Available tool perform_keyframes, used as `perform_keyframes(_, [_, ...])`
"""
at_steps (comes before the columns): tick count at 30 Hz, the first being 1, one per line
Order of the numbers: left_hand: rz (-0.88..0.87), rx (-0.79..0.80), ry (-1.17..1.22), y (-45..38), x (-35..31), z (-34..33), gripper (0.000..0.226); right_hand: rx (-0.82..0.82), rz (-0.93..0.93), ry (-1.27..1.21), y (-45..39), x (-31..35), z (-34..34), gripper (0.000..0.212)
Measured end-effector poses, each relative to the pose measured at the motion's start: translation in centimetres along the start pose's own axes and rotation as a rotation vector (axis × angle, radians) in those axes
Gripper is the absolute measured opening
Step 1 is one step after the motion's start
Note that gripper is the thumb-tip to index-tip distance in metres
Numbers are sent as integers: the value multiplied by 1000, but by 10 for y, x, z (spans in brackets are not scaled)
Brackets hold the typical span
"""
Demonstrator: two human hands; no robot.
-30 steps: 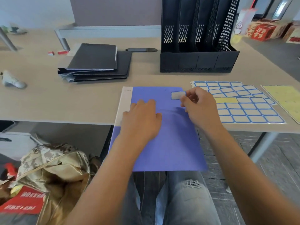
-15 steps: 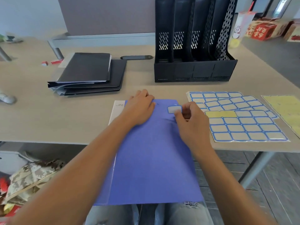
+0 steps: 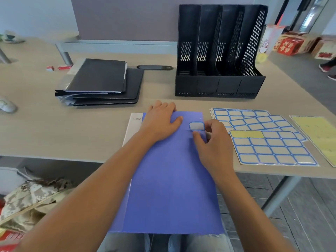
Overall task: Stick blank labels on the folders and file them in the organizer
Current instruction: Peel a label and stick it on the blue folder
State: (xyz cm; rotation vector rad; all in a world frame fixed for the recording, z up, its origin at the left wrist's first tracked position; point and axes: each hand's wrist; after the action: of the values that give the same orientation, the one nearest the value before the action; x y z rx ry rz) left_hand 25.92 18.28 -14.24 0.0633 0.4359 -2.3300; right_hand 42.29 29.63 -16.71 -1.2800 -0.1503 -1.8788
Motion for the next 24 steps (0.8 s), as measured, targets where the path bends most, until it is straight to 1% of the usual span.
perform_keyframes(5, [-36, -112, 103, 3, -3, 18, 27, -7, -69, -98, -6, 6, 3, 18])
perform_keyframes(9, [-75, -175, 104, 0, -11, 49, 26, -17, -71, -336, -14, 23, 10, 17])
perform_keyframes(12, [-73, -242, 80, -4, -17, 78, 27, -43, -43, -457, -19, 43, 16, 12])
perform_keyframes(15, [-88, -359, 76, -5, -26, 117, 24, -51, 34, -574, -27, 72, 29, 7])
perform_keyframes(18, [-123, -487, 66, -7, -38, 162, 21, -19, 139, -673, -39, 104, 48, 12])
perform_keyframes(22, [-145, -628, 75, -15, -54, 218, 22, -17, 268, -719, -60, 148, 74, 17])
perform_keyframes(24, [-164, -655, 115, -21, -59, 238, 22, -47, 331, -722, -71, 164, 84, 18])
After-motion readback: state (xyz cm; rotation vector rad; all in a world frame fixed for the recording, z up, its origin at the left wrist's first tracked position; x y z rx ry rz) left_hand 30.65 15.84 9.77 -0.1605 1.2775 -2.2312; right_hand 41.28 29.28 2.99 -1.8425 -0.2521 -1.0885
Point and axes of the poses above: each hand's wrist, its own y-axis away from the middle knuckle, its own z-axis out of the back of the hand, x = y × z, and after that the axes turned 5 degrees about -y, right-handed
